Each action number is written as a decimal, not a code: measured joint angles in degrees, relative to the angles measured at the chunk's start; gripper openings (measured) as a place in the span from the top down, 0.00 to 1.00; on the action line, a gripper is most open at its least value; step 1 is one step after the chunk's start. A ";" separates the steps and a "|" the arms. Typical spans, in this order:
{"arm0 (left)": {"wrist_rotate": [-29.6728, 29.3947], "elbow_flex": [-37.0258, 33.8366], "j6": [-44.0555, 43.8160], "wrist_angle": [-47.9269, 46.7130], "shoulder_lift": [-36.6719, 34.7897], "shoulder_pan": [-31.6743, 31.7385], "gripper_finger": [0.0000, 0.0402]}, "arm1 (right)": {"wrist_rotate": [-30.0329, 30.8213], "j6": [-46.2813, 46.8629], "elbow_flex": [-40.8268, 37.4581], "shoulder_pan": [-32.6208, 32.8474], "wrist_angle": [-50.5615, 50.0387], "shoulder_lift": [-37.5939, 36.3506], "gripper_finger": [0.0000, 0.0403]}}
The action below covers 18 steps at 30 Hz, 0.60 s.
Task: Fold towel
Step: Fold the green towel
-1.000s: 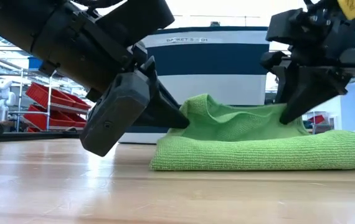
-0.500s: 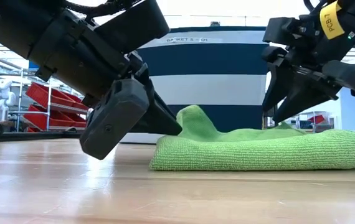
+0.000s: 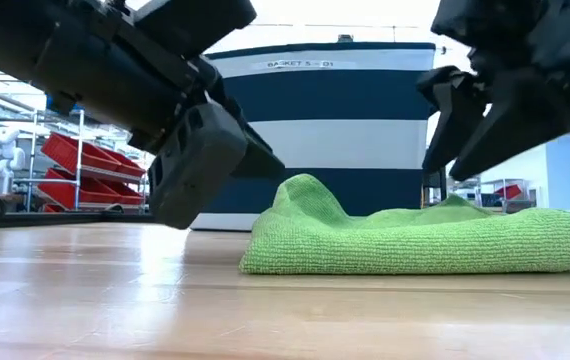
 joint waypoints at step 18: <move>20.92 0.00 3.02 12.90 0.00 3.93 0.68 | -7.50 -0.52 0.00 2.11 11.30 0.93 0.59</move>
